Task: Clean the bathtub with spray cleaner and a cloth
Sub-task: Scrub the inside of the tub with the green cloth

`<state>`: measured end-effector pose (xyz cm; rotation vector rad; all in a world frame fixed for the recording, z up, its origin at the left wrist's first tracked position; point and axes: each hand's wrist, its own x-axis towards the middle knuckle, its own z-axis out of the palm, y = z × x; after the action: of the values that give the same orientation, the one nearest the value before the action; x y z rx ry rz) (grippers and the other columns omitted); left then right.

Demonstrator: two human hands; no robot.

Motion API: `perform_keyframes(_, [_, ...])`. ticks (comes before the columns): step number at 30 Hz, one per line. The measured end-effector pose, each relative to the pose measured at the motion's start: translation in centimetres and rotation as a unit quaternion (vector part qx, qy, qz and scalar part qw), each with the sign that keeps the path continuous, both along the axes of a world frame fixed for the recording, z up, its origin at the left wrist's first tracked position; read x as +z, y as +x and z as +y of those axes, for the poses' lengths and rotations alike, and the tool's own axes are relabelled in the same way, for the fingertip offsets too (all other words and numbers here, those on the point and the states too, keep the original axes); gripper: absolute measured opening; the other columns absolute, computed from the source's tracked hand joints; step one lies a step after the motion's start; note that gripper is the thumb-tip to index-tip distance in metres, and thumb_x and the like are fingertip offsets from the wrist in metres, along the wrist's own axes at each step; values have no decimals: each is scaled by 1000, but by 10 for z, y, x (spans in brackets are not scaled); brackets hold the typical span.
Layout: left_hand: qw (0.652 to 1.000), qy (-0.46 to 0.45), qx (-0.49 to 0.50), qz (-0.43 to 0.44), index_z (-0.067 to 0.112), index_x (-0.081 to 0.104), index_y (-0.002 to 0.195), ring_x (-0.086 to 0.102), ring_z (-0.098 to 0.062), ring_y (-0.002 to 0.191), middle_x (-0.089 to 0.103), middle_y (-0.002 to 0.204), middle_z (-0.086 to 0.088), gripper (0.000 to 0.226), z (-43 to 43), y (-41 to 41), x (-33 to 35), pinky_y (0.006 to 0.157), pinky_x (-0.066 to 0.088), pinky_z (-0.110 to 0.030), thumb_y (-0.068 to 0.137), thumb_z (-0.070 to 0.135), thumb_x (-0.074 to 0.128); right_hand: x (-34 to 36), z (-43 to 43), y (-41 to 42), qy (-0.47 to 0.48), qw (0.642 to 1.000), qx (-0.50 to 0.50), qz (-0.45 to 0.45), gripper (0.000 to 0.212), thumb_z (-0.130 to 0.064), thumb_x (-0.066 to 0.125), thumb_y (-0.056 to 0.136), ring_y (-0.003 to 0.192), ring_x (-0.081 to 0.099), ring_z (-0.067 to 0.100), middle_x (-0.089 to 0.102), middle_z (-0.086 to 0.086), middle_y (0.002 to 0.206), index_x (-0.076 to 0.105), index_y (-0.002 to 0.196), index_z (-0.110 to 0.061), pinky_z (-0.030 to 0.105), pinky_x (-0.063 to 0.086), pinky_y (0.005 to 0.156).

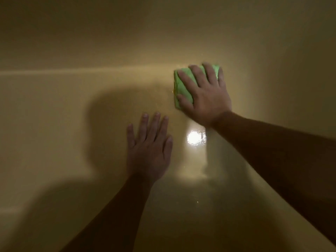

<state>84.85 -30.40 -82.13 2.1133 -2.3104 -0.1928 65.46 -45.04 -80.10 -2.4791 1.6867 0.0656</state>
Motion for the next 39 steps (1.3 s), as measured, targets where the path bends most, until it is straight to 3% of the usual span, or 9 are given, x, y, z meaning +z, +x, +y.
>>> perform_keyframes(5, [1000,0,-1,14,18,30,163,16,-23,159,25,170,1,58,-1,10,-2,125,16,-58,109,41,29,-1,77,3,1,999,-20,-45,66,-57,45,100,147,33,43,43,11,159,37,160,-29,67,25,118])
perform_keyframes(10, [1000,23,2,11,18,26,164,11,-22,160,22,171,1,60,0,16,0,125,13,-58,109,41,28,9,191,-12,89,978,186,-43,68,-63,50,96,142,43,45,50,9,154,44,155,-32,71,33,112])
perform_keyframes(13, [1000,12,-2,11,20,27,164,12,-22,160,23,171,2,58,-1,19,-1,125,14,-59,109,40,27,-2,140,-11,62,970,233,-40,67,-64,50,96,138,47,47,53,11,150,47,154,-30,70,32,113])
perform_keyframes(18, [1000,-13,-2,11,24,32,162,18,-22,159,29,169,3,56,-11,30,-4,124,15,-58,108,40,32,-11,-2,15,-36,996,57,-61,66,-62,43,100,144,36,43,46,11,155,41,157,-29,66,29,116])
perform_keyframes(22, [1000,-20,-6,18,23,34,161,19,-23,158,30,168,1,56,-14,37,-6,125,15,-57,108,40,35,-11,4,31,-48,996,-27,-72,64,-59,40,103,153,21,39,33,7,165,31,162,-33,65,16,122])
perform_keyframes(25, [1000,-7,26,12,21,34,161,19,-26,158,28,169,0,57,2,42,-3,125,15,-58,108,42,34,-8,83,25,-16,996,11,-85,65,-56,46,100,149,30,44,41,10,161,40,159,-29,66,26,117])
perform_keyframes(30, [999,16,51,-4,18,26,164,13,-28,160,20,171,-2,63,37,62,2,124,16,-61,108,46,32,9,205,3,81,976,189,-69,67,-61,53,95,147,37,45,44,7,161,44,155,-34,72,30,115])
perform_keyframes(34, [999,13,50,-2,19,27,164,14,-29,159,22,171,-2,64,33,66,0,123,15,-62,107,48,33,-3,160,9,47,961,269,-51,70,-66,55,93,143,42,46,49,9,156,48,153,-32,69,25,119])
perform_keyframes(39, [999,5,32,-4,21,29,163,15,-28,159,24,170,-1,64,22,74,-4,124,14,-62,106,50,33,-16,49,46,-17,986,142,-84,67,-62,54,95,139,43,48,53,13,150,54,150,-25,65,32,113])
